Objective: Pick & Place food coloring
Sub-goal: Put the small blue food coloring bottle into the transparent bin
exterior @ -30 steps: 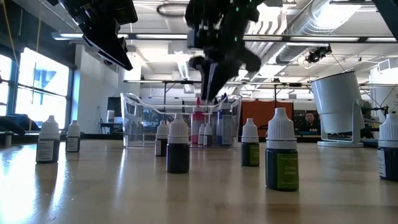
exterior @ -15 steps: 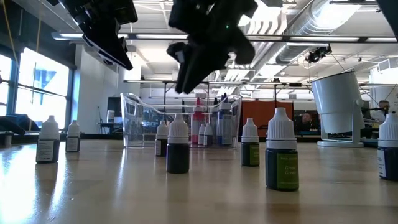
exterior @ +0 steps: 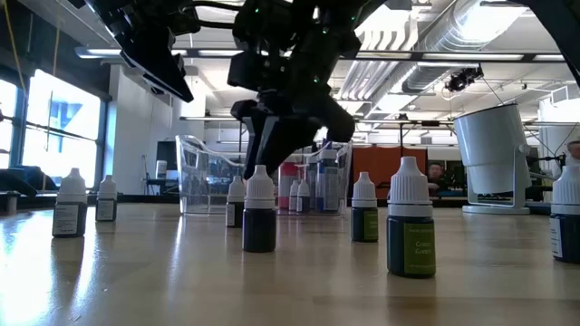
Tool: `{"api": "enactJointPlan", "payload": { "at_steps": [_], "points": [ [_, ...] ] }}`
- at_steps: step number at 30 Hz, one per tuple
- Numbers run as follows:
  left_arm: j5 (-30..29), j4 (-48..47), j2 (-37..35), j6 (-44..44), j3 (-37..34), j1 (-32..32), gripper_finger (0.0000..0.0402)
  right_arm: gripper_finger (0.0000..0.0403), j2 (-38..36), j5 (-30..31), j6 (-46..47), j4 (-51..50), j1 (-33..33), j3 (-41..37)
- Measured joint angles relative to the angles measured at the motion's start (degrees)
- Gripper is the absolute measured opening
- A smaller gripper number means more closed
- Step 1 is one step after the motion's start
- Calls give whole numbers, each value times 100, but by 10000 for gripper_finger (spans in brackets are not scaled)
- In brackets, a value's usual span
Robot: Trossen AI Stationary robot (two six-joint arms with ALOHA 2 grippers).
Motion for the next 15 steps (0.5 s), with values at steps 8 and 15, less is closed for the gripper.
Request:
{"api": "enactJointPlan", "payload": {
  "at_steps": [8, 15],
  "points": [
    [1, -56, 0, 0, 0, -2, 99, 113, 1, 273, -79, 0, -17, 0],
    [0, -77, 0, 0, 0, 0, 99, 113, 1, 381, -448, 176, -17, 2]
  ]
}}
